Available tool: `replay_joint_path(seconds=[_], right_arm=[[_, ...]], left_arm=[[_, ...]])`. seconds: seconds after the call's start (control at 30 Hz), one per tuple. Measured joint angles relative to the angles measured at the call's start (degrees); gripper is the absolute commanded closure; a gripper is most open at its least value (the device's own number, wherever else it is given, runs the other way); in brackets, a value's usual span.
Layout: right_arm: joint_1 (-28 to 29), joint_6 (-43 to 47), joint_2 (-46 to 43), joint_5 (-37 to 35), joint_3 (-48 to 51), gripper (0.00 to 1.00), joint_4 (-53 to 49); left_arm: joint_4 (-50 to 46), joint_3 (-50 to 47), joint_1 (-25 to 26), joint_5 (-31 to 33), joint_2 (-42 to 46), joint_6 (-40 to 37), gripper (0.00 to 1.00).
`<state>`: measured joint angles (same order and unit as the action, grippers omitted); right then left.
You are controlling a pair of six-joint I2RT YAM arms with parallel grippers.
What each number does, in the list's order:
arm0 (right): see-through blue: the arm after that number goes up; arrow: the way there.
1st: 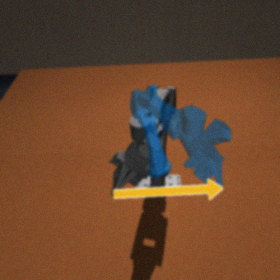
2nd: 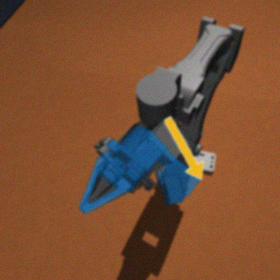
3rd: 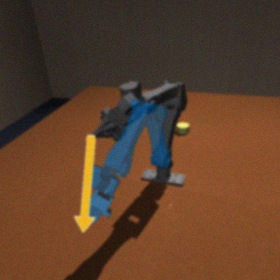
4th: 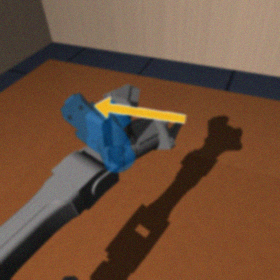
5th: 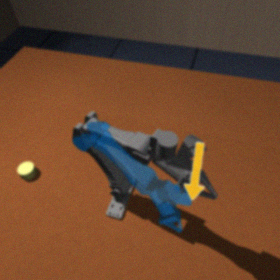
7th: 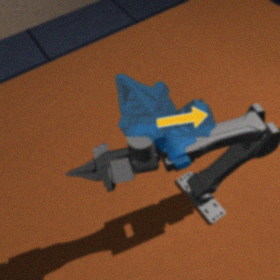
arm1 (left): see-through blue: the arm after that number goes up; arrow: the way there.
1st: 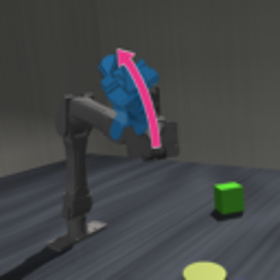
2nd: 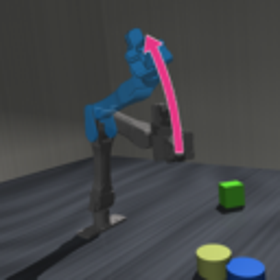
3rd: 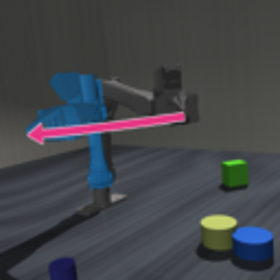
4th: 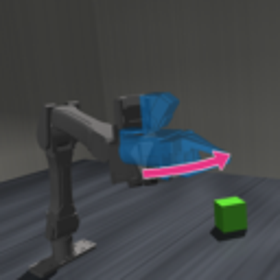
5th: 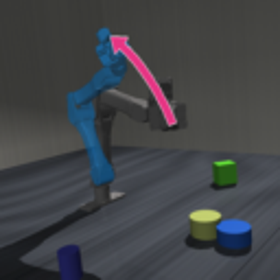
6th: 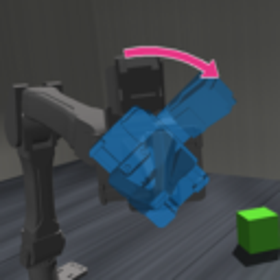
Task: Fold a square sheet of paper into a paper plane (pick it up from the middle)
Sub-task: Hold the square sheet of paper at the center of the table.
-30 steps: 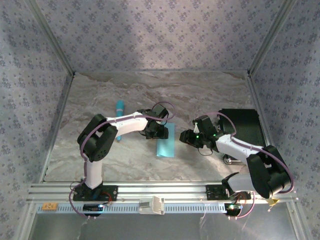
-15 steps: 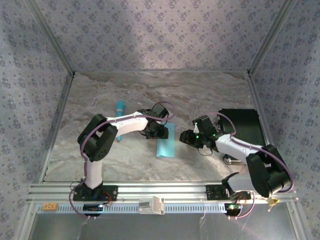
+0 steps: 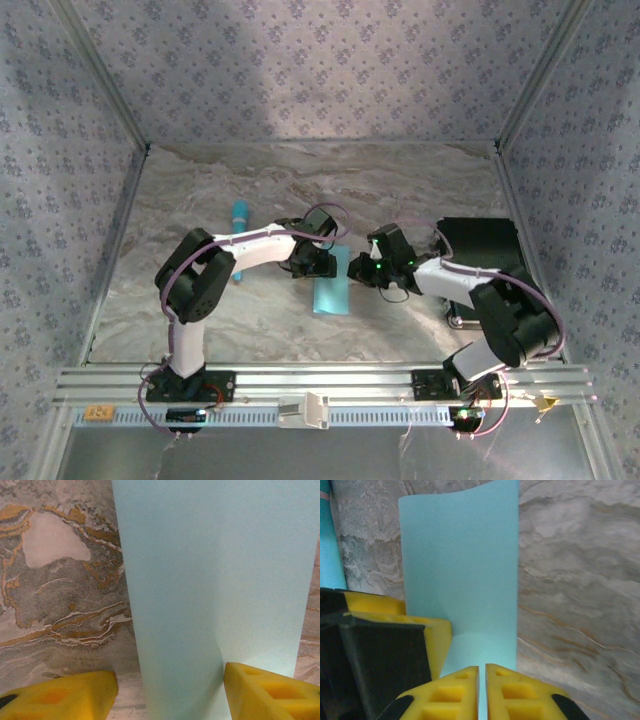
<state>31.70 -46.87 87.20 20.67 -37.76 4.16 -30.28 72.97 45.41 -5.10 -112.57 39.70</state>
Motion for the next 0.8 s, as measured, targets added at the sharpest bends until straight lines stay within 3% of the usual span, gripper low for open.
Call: replay_joint_path(seconds=[0.23,0.8], right_arm=[[1.03,-1.86,6.23,1.33,-2.16,0.99,3.89],[1.16,-1.53,10.21,2.14,-3.21,1.0,4.9]], left_arm=[[0.0,0.0,0.0,0.0,0.0,0.0,0.38],[-0.02,0.0,0.04,-0.02,-0.07,0.0,0.38]])
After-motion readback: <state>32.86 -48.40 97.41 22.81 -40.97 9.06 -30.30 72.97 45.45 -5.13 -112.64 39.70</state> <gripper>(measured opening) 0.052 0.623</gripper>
